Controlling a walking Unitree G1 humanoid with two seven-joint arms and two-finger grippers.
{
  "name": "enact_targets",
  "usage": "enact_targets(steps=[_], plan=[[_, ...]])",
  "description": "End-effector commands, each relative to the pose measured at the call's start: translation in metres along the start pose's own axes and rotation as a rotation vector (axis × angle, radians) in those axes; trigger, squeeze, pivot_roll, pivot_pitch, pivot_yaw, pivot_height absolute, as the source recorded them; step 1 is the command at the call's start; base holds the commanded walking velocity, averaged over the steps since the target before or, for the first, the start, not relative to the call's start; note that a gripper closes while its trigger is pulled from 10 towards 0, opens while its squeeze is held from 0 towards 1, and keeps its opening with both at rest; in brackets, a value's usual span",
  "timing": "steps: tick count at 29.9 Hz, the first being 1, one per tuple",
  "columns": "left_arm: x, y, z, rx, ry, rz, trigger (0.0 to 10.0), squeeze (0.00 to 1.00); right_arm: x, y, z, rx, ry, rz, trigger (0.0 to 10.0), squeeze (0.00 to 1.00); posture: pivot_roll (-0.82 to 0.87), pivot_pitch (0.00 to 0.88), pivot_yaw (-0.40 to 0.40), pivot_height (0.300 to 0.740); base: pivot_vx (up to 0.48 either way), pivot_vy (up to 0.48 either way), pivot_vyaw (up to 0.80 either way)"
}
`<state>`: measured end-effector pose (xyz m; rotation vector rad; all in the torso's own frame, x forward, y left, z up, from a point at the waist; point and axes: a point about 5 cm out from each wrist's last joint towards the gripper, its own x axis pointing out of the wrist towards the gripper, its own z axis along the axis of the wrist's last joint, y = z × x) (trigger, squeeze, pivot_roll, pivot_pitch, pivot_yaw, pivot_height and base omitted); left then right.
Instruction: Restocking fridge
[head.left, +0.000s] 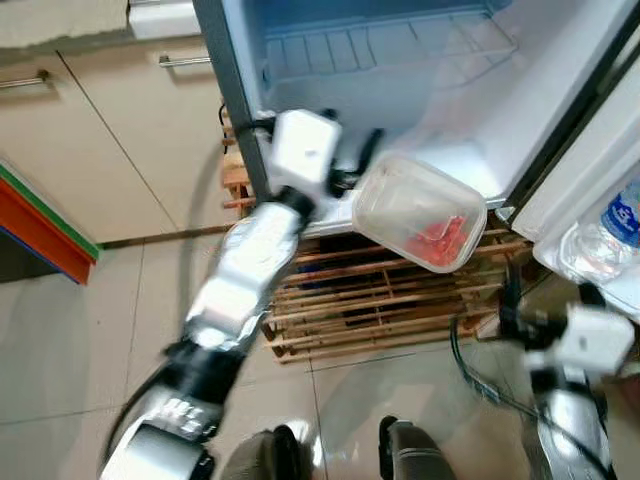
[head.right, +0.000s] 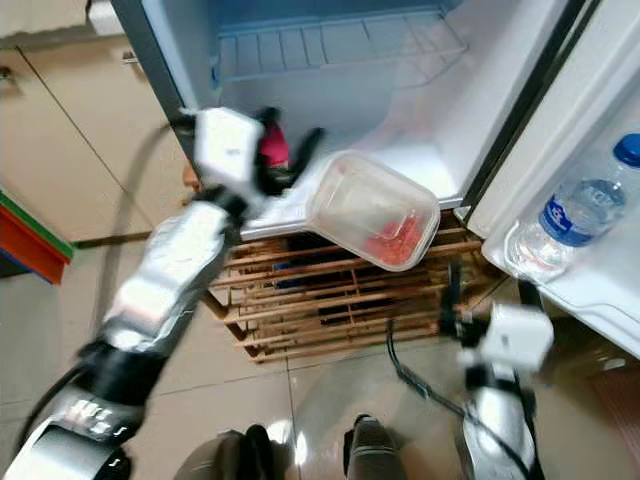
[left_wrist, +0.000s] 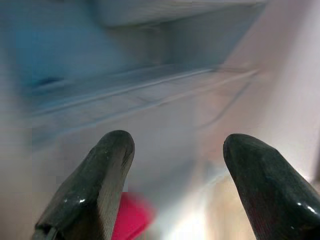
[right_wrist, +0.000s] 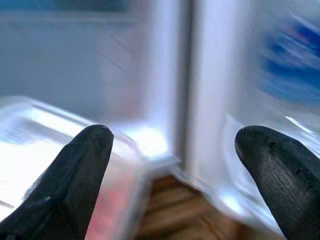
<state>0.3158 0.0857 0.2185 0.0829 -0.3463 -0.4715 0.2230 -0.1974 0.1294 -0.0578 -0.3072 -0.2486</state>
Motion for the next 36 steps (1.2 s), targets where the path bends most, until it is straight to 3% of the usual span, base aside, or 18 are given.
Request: enact_targets(steps=[1,3,4,6,8,11,13,15,21,32,36], plan=[[-0.009,0.005,-0.003,0.008,0.013,-0.004,10.0,0.0,-0.004,0.002,-0.005,-0.004,0.034,-0.007,10.0,0.0,-0.05,0.103,0.067,0.74,0.0,0.0,0.0],[-0.028,0.01,-0.013,0.074,0.038,0.004,10.0,0.0,0.001,0.005,-0.005,-0.001,0.04,-0.012,10.0,0.0,-0.04,0.088,0.068,0.74,0.0,0.0,0.0],[-0.028,0.01,-0.013,0.074,0.038,0.004,10.0,0.0,0.001,0.005,-0.005,-0.001,0.04,-0.012,10.0,0.0,-0.04,0.088,0.068,0.74,0.0,0.0,0.0],[-0.054,0.006,-0.05,0.152,0.148,-0.041,10.0,0.0,0.004,0.01,-0.006,0.001,0.061,-0.024,10.0,0.0,-0.04,0.069,0.071,0.74,0.0,0.0,0.0],[-0.064,0.003,-0.067,0.188,0.209,-0.064,10.0,0.0,0.006,0.012,-0.007,0.002,0.069,-0.027,10.0,0.0,-0.05,0.066,0.07,0.74,0.0,0.0,0.0],[-0.075,0.005,-0.094,0.027,0.343,0.025,10.0,0.0,0.005,0.016,-0.009,0.0,0.08,-0.02,10.0,0.0,-0.06,0.058,0.064,0.74,0.0,0.0,0.0],[-0.069,0.004,-0.092,-0.038,0.328,0.052,10.0,0.0,0.004,0.016,-0.011,-0.002,0.087,-0.016,10.0,0.0,-0.07,0.053,0.061,0.74,0.0,-0.127,0.0],[-0.06,0.004,-0.088,-0.031,0.3,0.073,10.0,0.0,0.004,0.018,-0.013,-0.002,0.1,-0.004,10.0,0.0,-0.08,0.049,0.062,0.74,0.0,-0.463,0.0],[-0.053,0.01,-0.094,-0.062,0.321,0.141,10.0,0.0,0.002,0.019,-0.016,0.002,0.116,0.018,10.0,0.0,-0.09,0.056,0.067,0.74,0.042,-0.436,0.0],[-0.04,0.021,-0.084,-0.051,0.306,0.208,10.0,0.0,-0.001,0.031,-0.033,0.058,0.209,0.082,10.0,0.0,-0.07,0.111,0.086,0.74,0.052,-0.056,0.0],[-0.04,0.018,-0.071,0.002,0.272,0.148,10.0,0.0,0.009,0.042,-0.049,0.054,0.257,0.083,10.0,0.0,-0.01,0.181,0.124,0.74,0.0,0.0,0.0]])
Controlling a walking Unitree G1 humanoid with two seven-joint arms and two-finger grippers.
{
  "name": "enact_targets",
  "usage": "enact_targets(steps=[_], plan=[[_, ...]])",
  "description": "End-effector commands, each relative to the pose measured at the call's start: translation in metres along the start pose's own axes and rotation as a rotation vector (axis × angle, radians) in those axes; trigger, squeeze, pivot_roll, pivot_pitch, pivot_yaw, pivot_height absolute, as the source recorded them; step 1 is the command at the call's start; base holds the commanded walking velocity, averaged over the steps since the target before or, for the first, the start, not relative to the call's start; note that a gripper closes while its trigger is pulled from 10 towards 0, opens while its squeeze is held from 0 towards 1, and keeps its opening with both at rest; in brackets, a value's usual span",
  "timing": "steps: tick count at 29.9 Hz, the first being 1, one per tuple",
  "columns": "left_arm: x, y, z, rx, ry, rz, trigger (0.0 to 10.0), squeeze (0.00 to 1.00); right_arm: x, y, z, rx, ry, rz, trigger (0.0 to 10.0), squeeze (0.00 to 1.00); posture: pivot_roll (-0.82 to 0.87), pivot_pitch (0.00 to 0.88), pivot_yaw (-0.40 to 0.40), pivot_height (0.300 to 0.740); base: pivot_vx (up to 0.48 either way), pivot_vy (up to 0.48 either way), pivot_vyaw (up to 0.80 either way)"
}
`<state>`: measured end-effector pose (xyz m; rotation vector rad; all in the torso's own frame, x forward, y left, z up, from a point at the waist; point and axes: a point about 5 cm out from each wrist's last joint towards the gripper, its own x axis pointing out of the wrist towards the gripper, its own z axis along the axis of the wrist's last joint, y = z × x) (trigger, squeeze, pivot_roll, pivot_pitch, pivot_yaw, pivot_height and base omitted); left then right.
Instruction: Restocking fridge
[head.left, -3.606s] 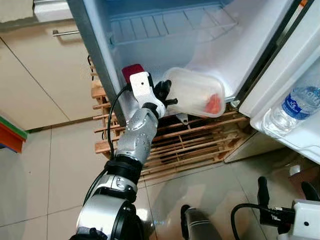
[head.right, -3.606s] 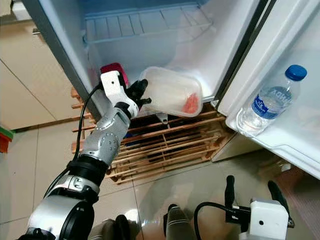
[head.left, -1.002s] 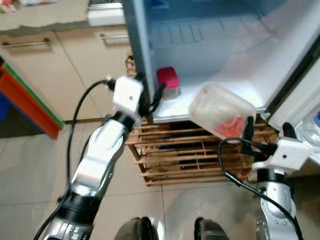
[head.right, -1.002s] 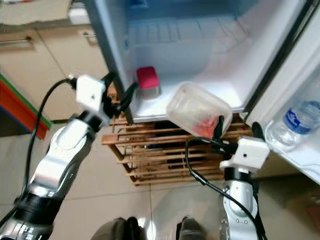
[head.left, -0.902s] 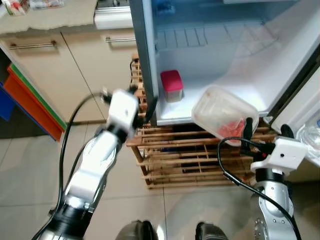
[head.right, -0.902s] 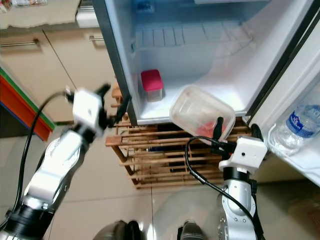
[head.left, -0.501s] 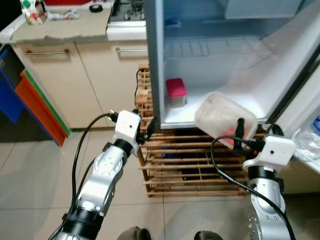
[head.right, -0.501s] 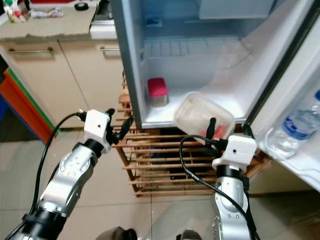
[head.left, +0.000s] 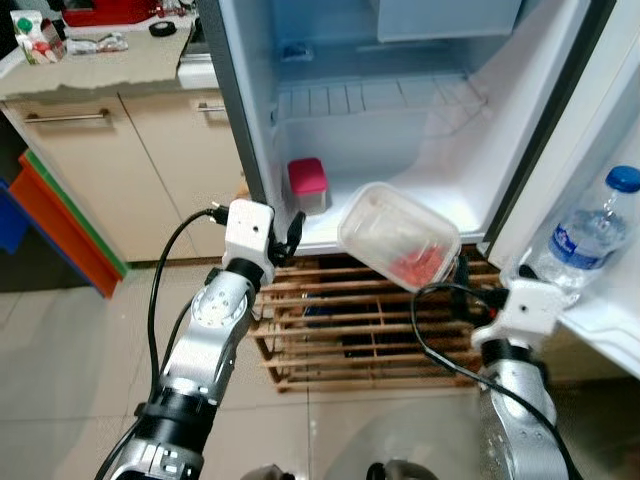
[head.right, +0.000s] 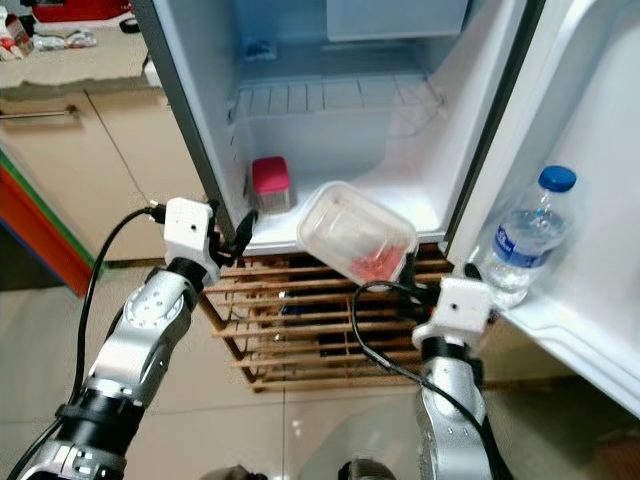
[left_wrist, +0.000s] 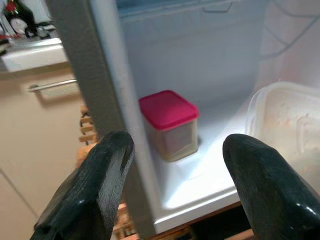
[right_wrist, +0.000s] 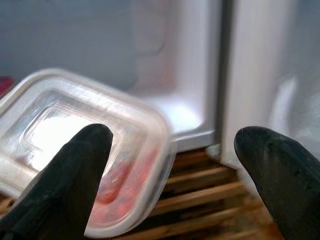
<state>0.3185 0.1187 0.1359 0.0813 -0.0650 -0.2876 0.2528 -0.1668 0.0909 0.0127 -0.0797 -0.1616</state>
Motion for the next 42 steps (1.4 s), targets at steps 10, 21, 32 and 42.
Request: enact_targets(steps=[10,21,32,42], plan=[[-0.039,0.015,0.013,0.101,0.03,-0.055,10.0,0.0,0.003,0.016,-0.024,0.017,0.092,0.019,10.0,0.0,0.09,0.323,0.173,0.74,0.0,0.0,0.0],[-0.058,0.009,0.017,0.124,0.05,-0.071,10.0,0.0,-0.009,0.031,-0.001,0.019,-0.013,0.06,10.0,0.0,0.08,0.354,0.165,0.74,0.0,0.0,0.0],[-0.057,0.003,0.018,0.111,0.05,-0.023,10.0,0.0,0.011,0.026,0.027,-0.073,-0.173,0.023,10.0,0.0,0.06,0.321,0.128,0.74,0.0,0.0,0.0],[-0.055,0.001,0.019,0.104,0.046,-0.003,10.0,0.0,0.035,0.048,0.051,-0.073,-0.305,0.054,10.0,0.0,0.06,0.315,0.128,0.74,0.0,0.0,0.0]])
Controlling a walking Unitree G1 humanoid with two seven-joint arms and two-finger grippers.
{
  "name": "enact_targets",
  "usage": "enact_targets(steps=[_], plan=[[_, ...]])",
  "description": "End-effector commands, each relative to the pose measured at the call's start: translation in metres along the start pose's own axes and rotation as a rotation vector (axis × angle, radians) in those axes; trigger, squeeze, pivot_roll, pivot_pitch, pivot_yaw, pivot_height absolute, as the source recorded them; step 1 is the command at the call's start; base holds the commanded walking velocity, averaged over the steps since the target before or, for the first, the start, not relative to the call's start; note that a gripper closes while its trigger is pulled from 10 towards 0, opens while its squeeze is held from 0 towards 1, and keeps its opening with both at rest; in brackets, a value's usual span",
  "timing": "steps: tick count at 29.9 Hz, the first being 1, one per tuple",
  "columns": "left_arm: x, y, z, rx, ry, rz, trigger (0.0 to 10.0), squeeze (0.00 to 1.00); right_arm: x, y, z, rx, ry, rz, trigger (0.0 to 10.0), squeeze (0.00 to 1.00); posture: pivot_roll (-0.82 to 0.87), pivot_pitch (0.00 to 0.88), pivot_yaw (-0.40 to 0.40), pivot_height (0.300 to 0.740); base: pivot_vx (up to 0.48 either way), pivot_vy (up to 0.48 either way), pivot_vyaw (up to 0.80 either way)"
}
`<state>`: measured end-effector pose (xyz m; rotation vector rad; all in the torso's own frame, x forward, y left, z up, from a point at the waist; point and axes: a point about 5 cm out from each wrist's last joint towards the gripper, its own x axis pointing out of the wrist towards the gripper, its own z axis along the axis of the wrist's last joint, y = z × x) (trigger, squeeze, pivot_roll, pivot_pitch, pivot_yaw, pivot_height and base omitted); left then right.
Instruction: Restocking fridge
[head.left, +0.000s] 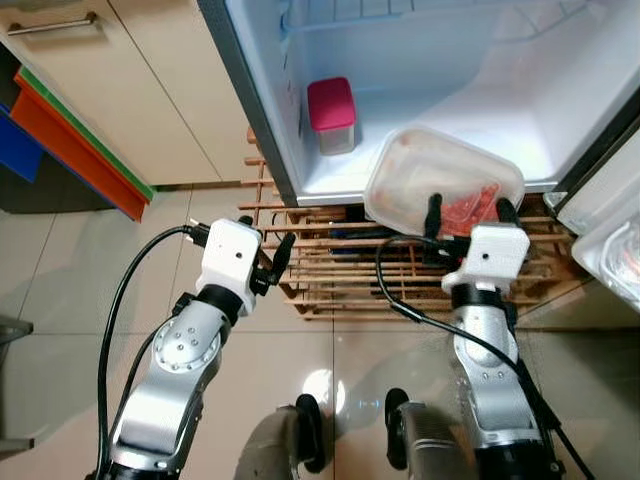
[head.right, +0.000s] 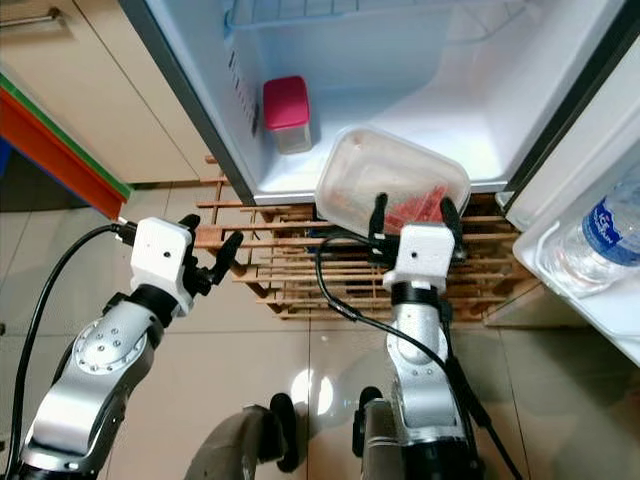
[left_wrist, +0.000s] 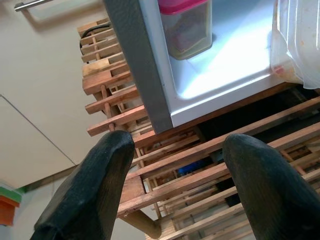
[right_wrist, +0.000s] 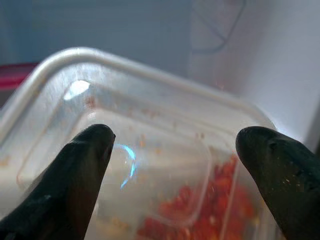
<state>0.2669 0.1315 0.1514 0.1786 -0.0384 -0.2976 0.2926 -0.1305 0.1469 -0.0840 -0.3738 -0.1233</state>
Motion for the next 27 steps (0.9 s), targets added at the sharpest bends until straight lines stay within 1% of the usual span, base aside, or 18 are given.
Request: enact_targets(steps=[1,3,5,8,9,10,12,13,14,15,16,19,20,22,24,25,26,27], plan=[[-0.002,0.001,0.0,0.013,0.006,0.014,10.0,0.0,0.001,0.006,0.002,0.002,-0.02,0.014,10.0,0.0,0.06,0.314,0.127,0.74,0.0,0.0,0.0],[-0.001,0.001,0.0,0.007,0.009,0.021,10.0,0.0,0.008,0.007,0.009,-0.006,-0.056,0.017,10.0,0.0,0.06,0.315,0.123,0.74,0.0,0.0,0.0],[-0.001,0.0,0.001,0.006,0.007,0.023,10.0,0.0,0.01,0.006,0.011,-0.008,-0.069,0.017,10.0,0.0,0.06,0.316,0.116,0.74,0.0,0.0,0.0],[-0.001,-0.001,0.003,-0.002,-0.001,0.024,10.0,0.0,0.009,0.001,0.019,-0.005,-0.093,0.004,10.0,0.0,0.05,0.318,0.111,0.74,0.0,0.0,0.0],[-0.001,-0.002,0.004,-0.011,-0.007,0.023,10.0,0.0,0.004,-0.003,0.024,-0.001,-0.1,-0.004,10.0,0.0,0.04,0.317,0.104,0.74,0.0,0.0,0.0],[-0.001,-0.002,0.004,-0.011,-0.007,0.023,10.0,0.0,0.004,-0.003,0.024,-0.001,-0.1,-0.004,10.0,0.0,0.04,0.317,0.104,0.74,0.0,0.0,0.0],[0.0,-0.005,0.006,-0.029,-0.017,0.011,10.0,0.0,-0.009,-0.009,0.032,0.005,-0.096,-0.01,10.0,0.0,0.03,0.319,0.099,0.74,0.0,0.0,0.0],[0.0,-0.006,0.007,-0.03,-0.023,0.003,10.0,0.0,-0.021,-0.014,0.034,0.005,-0.083,-0.016,10.0,0.0,0.03,0.319,0.096,0.74,0.0,0.0,0.0],[0.0,-0.007,0.007,-0.029,-0.026,-0.001,10.0,0.0,-0.028,-0.017,0.036,0.005,-0.074,-0.021,10.0,0.0,0.02,0.321,0.093,0.74,0.0,0.0,0.0],[0.0,-0.007,0.007,-0.029,-0.026,-0.001,10.0,0.0,-0.028,-0.017,0.036,0.005,-0.074,-0.021,10.0,0.0,0.02,0.321,0.093,0.74,0.0,0.0,0.0],[0.0,-0.008,0.008,-0.028,-0.026,-0.002,10.0,0.0,-0.033,-0.019,0.036,0.003,-0.062,-0.025,10.0,0.0,0.02,0.321,0.093,0.74,0.0,0.0,0.0],[0.0,-0.009,0.006,-0.057,-0.015,0.001,10.0,0.0,-0.069,-0.028,0.028,0.01,0.054,-0.053,10.0,0.0,-0.01,0.327,0.089,0.74,0.0,0.0,0.0],[0.0,-0.009,0.006,-0.057,-0.015,0.001,10.0,0.0,-0.069,-0.028,0.028,0.01,0.054,-0.053,10.0,0.0,-0.01,0.327,0.089,0.74,0.0,0.0,0.0],[0.0,-0.011,0.006,-0.061,-0.013,-0.004,10.0,0.0,-0.085,-0.027,0.019,0.03,0.126,-0.049,10.0,0.0,-0.01,0.333,0.092,0.74,0.0,0.0,0.0],[0.0,-0.011,0.006,-0.061,-0.013,-0.004,10.0,0.0,-0.085,-0.027,0.019,0.03,0.126,-0.049,10.0,0.0,-0.01,0.333,0.092,0.74,0.0,0.0,0.0],[0.0,-0.012,0.005,-0.062,-0.012,-0.006,10.0,0.0,-0.09,-0.026,0.013,0.041,0.162,-0.038,10.0,0.0,-0.01,0.334,0.092,0.74,0.0,0.0,0.0],[0.0,-0.012,0.005,-0.062,-0.012,-0.006,10.0,0.0,-0.09,-0.026,0.013,0.041,0.162,-0.038,10.0,0.0,-0.01,0.334,0.092,0.74,0.0,0.0,0.0],[0.0,-0.012,0.005,-0.063,-0.009,-0.009,10.0,0.0,-0.095,-0.026,0.006,0.04,0.202,-0.029,10.0,0.0,-0.01,0.335,0.091,0.74,0.0,0.0,0.0]])
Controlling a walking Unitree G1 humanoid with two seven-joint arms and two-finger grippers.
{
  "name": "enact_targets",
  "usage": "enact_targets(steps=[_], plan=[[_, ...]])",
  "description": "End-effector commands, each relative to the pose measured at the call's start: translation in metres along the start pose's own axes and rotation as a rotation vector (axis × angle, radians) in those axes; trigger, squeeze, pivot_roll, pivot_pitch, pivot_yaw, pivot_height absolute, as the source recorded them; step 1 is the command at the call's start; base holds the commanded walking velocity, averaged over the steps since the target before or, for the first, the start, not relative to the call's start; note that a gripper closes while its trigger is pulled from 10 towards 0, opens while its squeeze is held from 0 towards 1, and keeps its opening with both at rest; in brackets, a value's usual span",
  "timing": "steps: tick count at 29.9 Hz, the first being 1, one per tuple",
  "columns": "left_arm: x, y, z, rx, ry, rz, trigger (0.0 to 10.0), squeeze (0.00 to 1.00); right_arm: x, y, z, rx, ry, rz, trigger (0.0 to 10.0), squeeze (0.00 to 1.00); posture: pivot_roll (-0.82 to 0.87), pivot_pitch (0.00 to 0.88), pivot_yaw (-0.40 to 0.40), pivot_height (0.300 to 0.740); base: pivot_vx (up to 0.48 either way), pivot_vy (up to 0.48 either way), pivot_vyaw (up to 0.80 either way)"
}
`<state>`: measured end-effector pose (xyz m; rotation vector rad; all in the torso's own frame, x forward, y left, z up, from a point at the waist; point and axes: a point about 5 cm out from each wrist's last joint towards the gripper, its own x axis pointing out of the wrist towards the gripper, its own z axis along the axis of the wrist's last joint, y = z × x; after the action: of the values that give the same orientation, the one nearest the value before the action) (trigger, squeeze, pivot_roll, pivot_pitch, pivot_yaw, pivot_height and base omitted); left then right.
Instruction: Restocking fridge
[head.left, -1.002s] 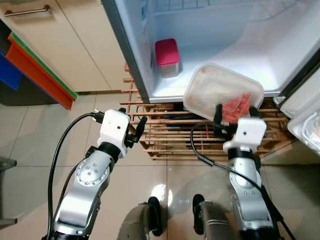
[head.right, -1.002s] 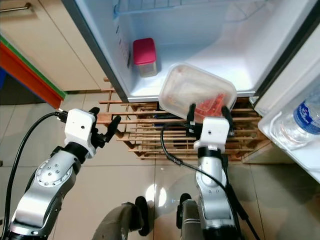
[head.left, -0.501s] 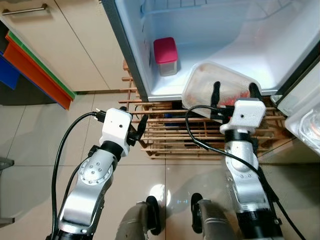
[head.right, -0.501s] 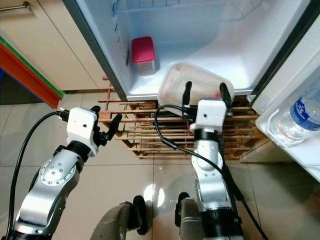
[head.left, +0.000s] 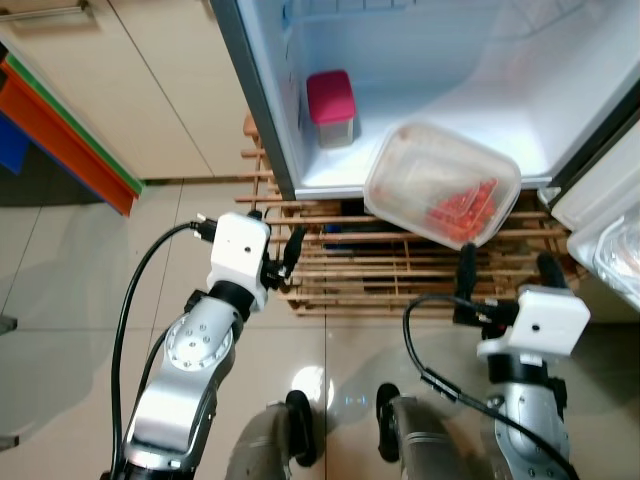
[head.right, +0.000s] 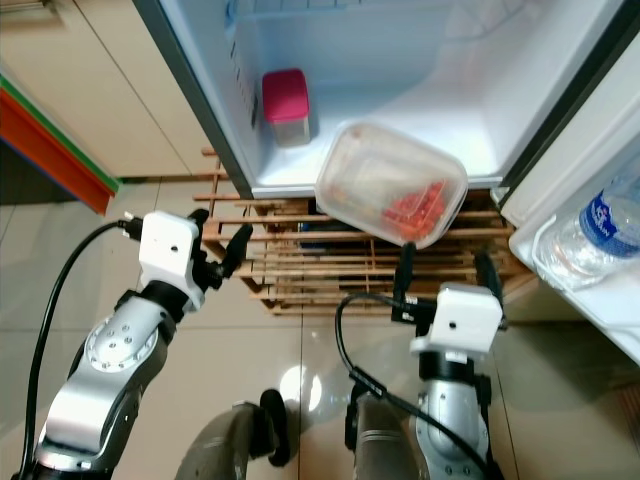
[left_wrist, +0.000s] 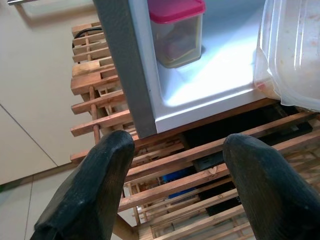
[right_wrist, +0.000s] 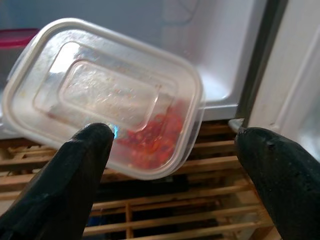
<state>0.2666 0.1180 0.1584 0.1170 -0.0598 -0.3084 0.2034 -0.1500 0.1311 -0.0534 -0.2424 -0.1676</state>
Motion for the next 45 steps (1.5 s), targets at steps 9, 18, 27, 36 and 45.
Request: enact_targets(steps=[9,18,27,36,45], plan=[[-0.003,-0.005,-0.01,0.009,0.058,-0.016,10.0,0.0,-0.004,0.004,-0.061,0.06,0.318,0.057,10.0,0.0,0.01,0.332,0.093,0.74,0.0,0.0,0.0],[-0.004,-0.003,-0.01,-0.007,0.069,-0.013,10.0,0.0,0.011,0.012,-0.078,0.039,0.383,0.101,10.0,0.0,0.04,0.342,0.096,0.74,0.0,0.0,0.0],[-0.007,-0.003,-0.011,-0.013,0.088,-0.014,10.0,0.0,0.048,0.014,-0.08,-0.013,0.322,0.1,10.0,0.0,0.05,0.359,0.105,0.74,0.0,0.0,0.0],[-0.008,-0.004,-0.01,-0.015,0.094,-0.01,10.0,0.0,0.087,0.026,-0.057,-0.049,0.152,0.111,10.0,0.0,0.06,0.364,0.101,0.74,0.0,0.0,0.0],[-0.008,-0.005,-0.011,-0.018,0.099,-0.004,10.0,0.0,0.105,0.033,-0.024,-0.046,-0.036,0.102,10.0,0.0,0.06,0.363,0.098,0.74,0.0,0.0,0.0]])
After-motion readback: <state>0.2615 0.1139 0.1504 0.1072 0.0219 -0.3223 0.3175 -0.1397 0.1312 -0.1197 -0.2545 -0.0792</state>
